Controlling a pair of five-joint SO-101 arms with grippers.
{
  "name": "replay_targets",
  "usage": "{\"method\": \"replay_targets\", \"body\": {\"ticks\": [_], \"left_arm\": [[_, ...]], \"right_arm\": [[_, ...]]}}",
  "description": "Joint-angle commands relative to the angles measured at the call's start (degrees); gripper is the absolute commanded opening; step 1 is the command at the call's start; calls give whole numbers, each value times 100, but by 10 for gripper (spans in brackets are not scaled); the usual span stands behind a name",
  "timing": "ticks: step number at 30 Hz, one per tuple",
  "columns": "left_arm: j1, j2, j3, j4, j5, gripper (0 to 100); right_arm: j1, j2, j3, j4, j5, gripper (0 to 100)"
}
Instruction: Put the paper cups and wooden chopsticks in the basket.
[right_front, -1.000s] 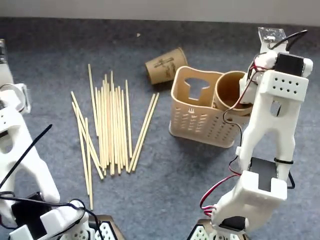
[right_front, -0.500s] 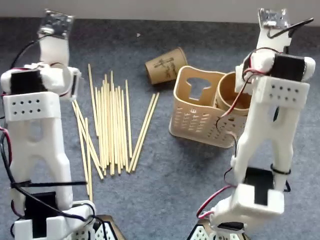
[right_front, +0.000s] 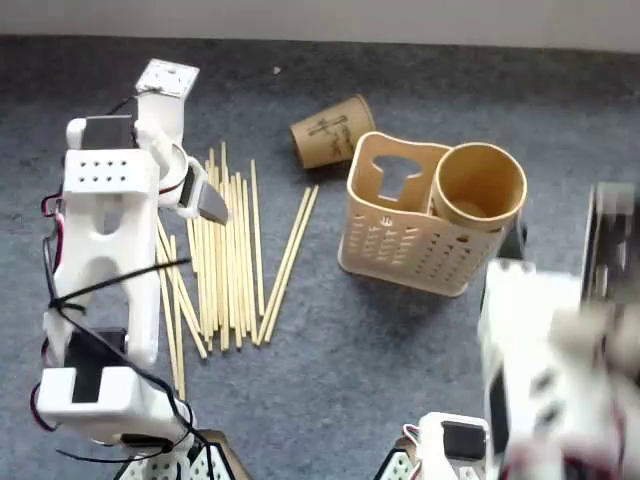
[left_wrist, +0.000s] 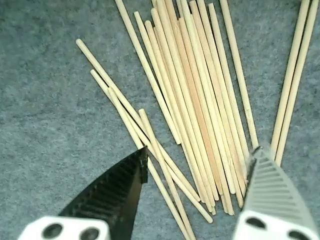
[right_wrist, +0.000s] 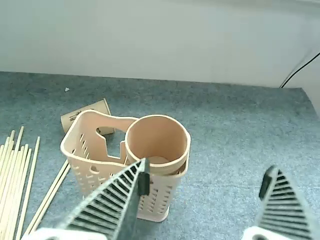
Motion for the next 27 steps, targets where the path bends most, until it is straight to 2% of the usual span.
{"method": "replay_targets", "body": {"ticks": [1, 5, 8, 12, 18, 25, 27], "left_arm": [[57, 4, -382, 9, 70, 330], [-145, -259, -664, 299, 35, 330], [-391, -593, -708, 290, 26, 330], [-541, -1121, -954, 527, 18, 329], [-813, -1464, -716, 695, 53, 330], [-57, -558, -92, 281, 70, 330], [84, -233, -101, 176, 88, 330]], "right_arm": [[-57, -2062, 2422, -330, 334, 336], [-48, -3873, 5059, -1666, 642, 336], [-13, -4840, 6396, -1965, 818, 336], [215, -4611, 6642, -1789, 1556, 336], [259, -4593, 7240, -2501, 1134, 336], [268, -4593, 9314, -3741, 1090, 336], [268, -4593, 9815, -4127, 747, 336]]}}
